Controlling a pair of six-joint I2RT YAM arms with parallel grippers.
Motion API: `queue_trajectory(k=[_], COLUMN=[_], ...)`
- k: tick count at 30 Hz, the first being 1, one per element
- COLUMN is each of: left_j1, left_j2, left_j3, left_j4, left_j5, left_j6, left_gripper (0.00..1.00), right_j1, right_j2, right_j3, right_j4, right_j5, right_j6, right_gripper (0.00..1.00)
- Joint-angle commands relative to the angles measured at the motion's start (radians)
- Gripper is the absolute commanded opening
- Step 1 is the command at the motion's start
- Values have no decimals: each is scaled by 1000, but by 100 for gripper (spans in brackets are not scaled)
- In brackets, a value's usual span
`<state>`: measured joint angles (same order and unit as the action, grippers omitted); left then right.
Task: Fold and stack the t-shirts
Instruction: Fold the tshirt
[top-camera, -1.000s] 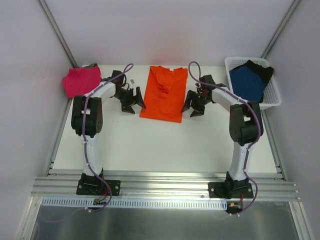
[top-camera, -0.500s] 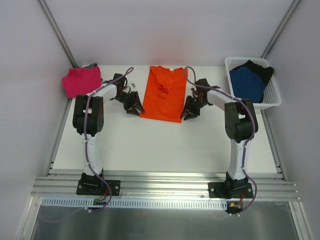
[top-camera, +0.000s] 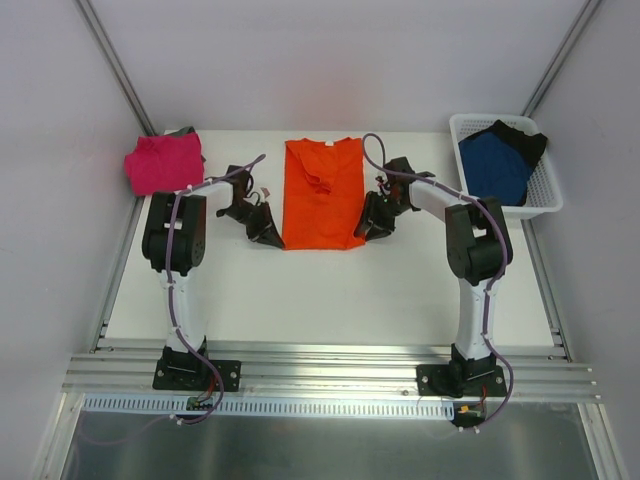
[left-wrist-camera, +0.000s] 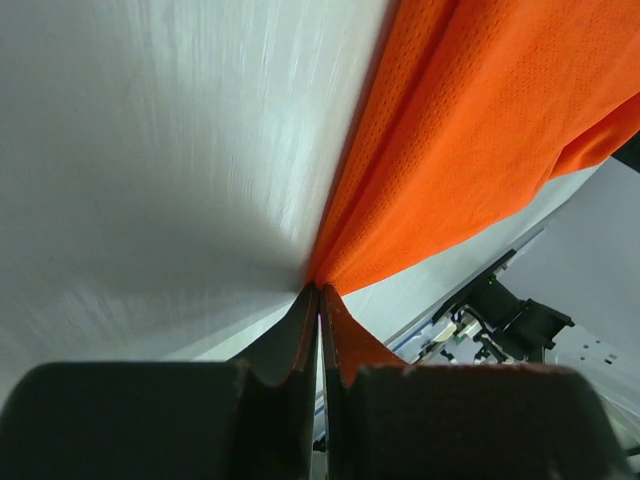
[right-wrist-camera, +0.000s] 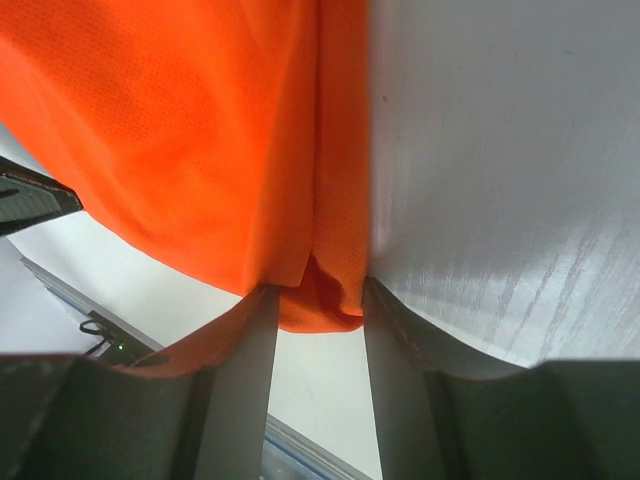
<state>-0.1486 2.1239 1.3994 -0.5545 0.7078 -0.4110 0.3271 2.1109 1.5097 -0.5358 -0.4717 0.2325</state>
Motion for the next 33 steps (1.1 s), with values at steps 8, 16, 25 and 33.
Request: queue_trajectory(k=[8, 16, 25, 33], left_j1=[4, 4, 4, 4], left_j2=[-130, -170, -182, -188], left_j3=[-76, -115, -142, -152], left_j4=[-15, -15, -15, -13], left_j5=[5, -1, 18, 16], left_j6=[-3, 3, -3, -2], left_gripper=[0, 0, 0, 0], right_j1=[-8, -8, 23, 56], right_j2=[-143, -227, -239, -200], right_j3=[-115, -224, -223, -215], right_j4=[0, 28, 43, 53], right_j5=[-38, -39, -27, -25], right_j6=[13, 27, 30, 34], right_gripper=[36, 37, 39, 39])
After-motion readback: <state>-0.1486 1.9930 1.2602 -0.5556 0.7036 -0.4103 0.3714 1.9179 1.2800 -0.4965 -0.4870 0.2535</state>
